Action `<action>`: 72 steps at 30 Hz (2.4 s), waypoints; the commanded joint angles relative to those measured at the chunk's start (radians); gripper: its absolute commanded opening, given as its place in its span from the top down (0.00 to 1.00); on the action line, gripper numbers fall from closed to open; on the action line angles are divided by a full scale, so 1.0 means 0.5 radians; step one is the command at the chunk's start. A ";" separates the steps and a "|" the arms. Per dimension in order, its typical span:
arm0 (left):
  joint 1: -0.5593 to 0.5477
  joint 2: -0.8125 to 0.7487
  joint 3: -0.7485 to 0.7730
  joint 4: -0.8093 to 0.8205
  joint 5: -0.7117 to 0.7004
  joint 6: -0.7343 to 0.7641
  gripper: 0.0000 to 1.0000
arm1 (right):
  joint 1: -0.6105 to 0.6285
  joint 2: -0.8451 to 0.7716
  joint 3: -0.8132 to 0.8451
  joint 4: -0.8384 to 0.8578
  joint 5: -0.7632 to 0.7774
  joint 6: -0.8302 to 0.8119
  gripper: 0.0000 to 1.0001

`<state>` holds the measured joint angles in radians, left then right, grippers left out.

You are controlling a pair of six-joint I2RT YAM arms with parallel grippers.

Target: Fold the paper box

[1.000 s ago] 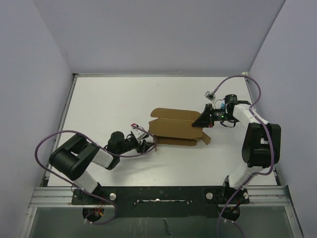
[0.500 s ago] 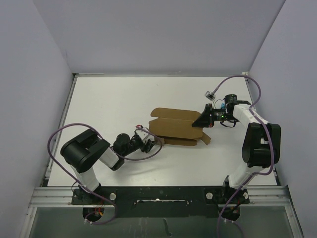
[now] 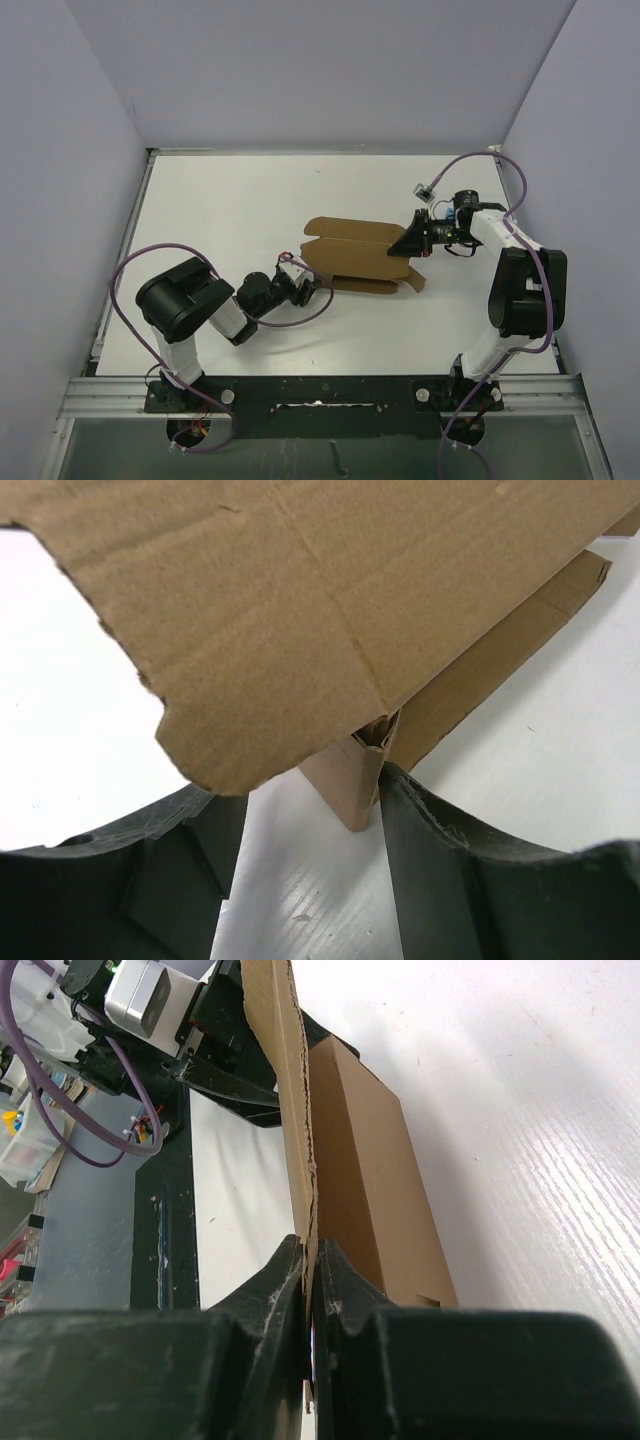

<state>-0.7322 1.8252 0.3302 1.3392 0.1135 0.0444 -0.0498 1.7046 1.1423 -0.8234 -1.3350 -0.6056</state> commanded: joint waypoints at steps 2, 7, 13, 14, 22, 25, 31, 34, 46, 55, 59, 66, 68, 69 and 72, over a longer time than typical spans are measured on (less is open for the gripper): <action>-0.027 0.047 0.042 0.258 -0.135 -0.069 0.47 | 0.020 -0.019 0.069 0.026 -0.026 -0.013 1.00; -0.075 0.067 0.065 0.229 -0.286 -0.102 0.48 | 0.020 -0.019 0.069 0.026 -0.032 -0.006 1.00; -0.183 0.129 0.133 0.212 -0.495 -0.111 0.52 | 0.024 -0.016 0.069 0.032 -0.036 -0.002 1.00; -0.201 0.142 0.149 0.217 -0.529 -0.108 0.53 | 0.026 -0.016 0.068 0.031 -0.036 -0.001 1.00; -0.289 0.178 0.190 0.222 -0.820 -0.127 0.63 | 0.030 -0.016 0.068 0.033 -0.035 -0.001 1.00; -0.304 0.185 0.222 0.174 -0.859 -0.153 0.69 | 0.034 -0.016 0.066 0.036 -0.031 0.000 1.00; -0.318 0.185 0.241 0.097 -0.953 -0.181 0.76 | 0.036 -0.024 0.055 0.055 -0.033 0.023 1.00; -0.323 0.146 0.252 -0.033 -1.002 -0.177 0.99 | 0.038 -0.044 0.051 0.079 -0.051 0.037 1.00; -0.439 -0.131 0.412 -0.802 -1.252 -0.176 1.00 | 0.040 -0.138 -0.029 0.290 -0.123 0.229 1.00; -0.468 -0.242 0.446 -0.987 -1.283 -0.303 0.89 | 0.044 -0.140 -0.042 0.328 -0.103 0.260 1.00; -0.468 -0.300 0.449 -1.066 -1.249 -0.401 0.81 | 0.040 -0.133 -0.036 0.319 -0.098 0.250 1.00; -0.468 -0.379 0.379 -1.056 -1.183 -0.494 0.67 | 0.020 -0.133 -0.036 0.319 -0.091 0.255 1.00; -0.468 -0.437 0.342 -1.070 -1.164 -0.541 0.61 | 0.015 -0.138 -0.038 0.332 -0.091 0.267 1.00; -0.470 -0.473 0.319 -1.084 -1.154 -0.565 0.58 | 0.015 -0.139 -0.040 0.340 -0.091 0.275 1.00; -0.466 -0.609 0.247 -1.134 -1.108 -0.622 0.48 | 0.015 -0.138 -0.042 0.358 -0.082 0.294 1.00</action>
<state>-0.9615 1.6489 0.4847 0.7734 -0.4767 -0.2031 -0.0341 1.6752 1.1175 -0.6811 -1.3575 -0.4725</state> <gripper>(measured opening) 0.465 0.040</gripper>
